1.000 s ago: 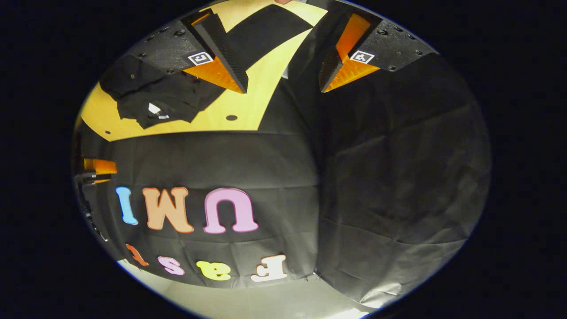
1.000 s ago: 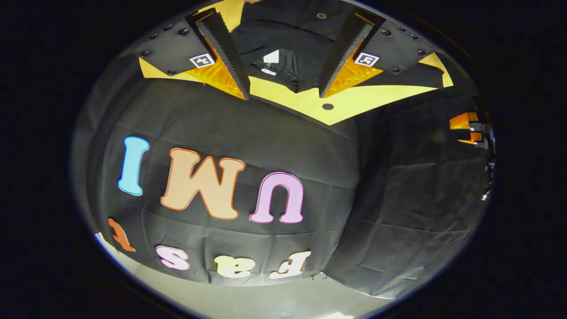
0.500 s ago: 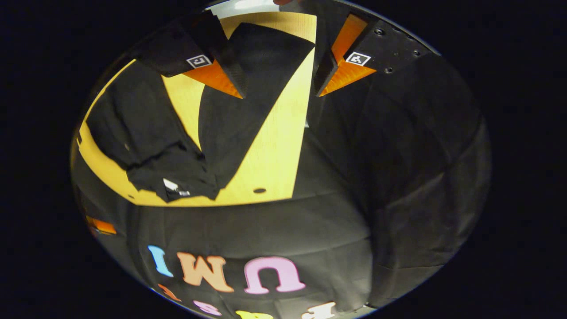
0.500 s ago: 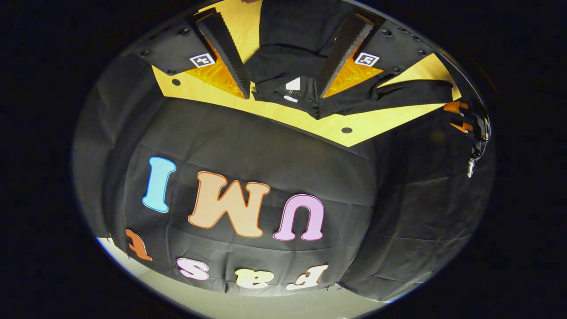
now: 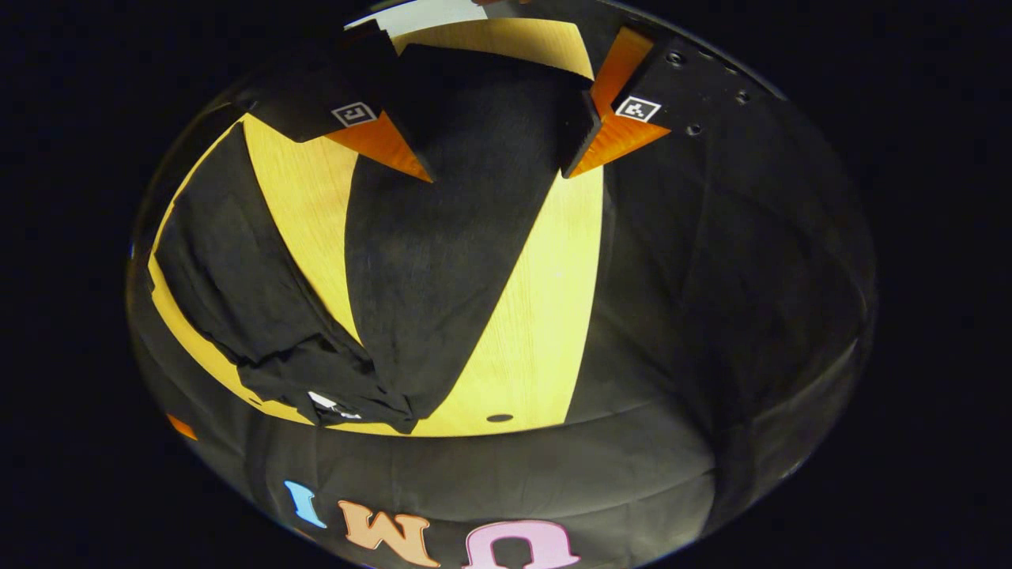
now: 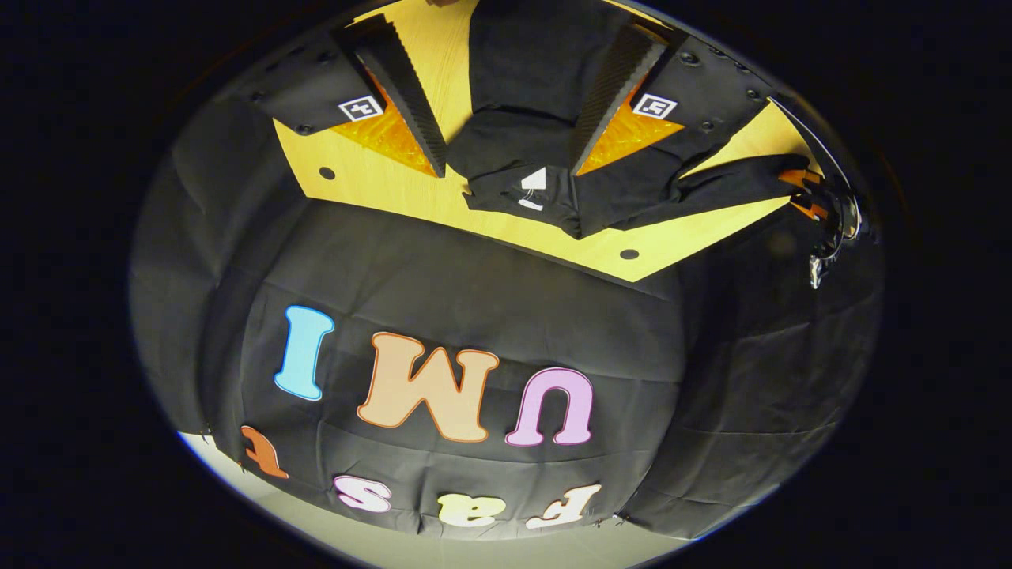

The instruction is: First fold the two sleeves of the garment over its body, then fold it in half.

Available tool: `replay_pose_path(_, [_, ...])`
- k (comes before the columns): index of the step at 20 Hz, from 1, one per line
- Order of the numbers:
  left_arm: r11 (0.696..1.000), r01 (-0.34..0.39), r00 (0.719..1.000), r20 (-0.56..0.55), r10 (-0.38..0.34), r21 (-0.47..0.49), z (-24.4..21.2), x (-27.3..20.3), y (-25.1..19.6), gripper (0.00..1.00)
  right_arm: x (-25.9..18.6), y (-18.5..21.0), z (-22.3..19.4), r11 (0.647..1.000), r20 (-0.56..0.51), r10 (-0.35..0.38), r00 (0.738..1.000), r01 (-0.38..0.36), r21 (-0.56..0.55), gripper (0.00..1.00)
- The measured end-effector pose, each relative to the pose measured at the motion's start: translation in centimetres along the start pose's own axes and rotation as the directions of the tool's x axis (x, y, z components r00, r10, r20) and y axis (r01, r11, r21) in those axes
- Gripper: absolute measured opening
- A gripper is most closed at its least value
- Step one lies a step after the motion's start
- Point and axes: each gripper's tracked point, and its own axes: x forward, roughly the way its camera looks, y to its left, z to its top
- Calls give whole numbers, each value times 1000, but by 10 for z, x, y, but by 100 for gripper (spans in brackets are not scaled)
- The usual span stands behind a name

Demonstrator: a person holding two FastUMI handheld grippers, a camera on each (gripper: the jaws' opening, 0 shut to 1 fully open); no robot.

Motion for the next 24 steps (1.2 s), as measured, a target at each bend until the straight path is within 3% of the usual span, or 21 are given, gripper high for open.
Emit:
replay_pose_path(1, [1000, 15, 1000, 17, -15, -6, 5, 4, -5, 93, 0, 0, 0, 1000, 0, -2, 1000, 2, 3, 98])
replay_pose_path(2, [1000, 24, 1000, 1, -24, -10, 2, 7, -7, 86, -1, 1, -1, 1000, 0, -2, 1000, 2, 4, 99])
replay_pose_path(4, [998, 45, 999, 6, -44, -40, 1, 7, -10, 87, -4, 0, -1, 1000, 1, -7, 1000, 7, 0, 98])
replay_pose_path(6, [998, 59, 998, 5, -59, -18, 3, 6, -15, 75, -6, 1, -1, 1000, 3, -5, 1000, 5, 4, 98])
replay_pose_path(9, [999, 44, 999, -16, -43, 21, 0, 8, -18, 12, -10, 0, -2, 1000, 8, -5, 1000, 5, 6, 98])
replay_pose_path(10, [999, 36, 999, -31, -35, 22, 0, 9, -18, 4, -9, 1, -3, 1000, 10, -3, 1000, 3, 10, 98])
replay_pose_path(15, [1000, 17, 998, -65, -18, -13, 3, 6, -20, 0, -12, 6, -16, 998, -5, 14, 1000, -14, 54, 98])
replay_pose_path(17, [1000, -28, 998, -63, 28, 7, 12, 5, -15, 0, -15, 4, -19, 998, -5, 15, 1000, -14, 61, 99])
replay_pose_path(24, [997, -21, 997, 75, 16, 68, 104, -22, -39, 0, -24, -6, -23, 996, 8, 23, 1000, -24, 82, 100])
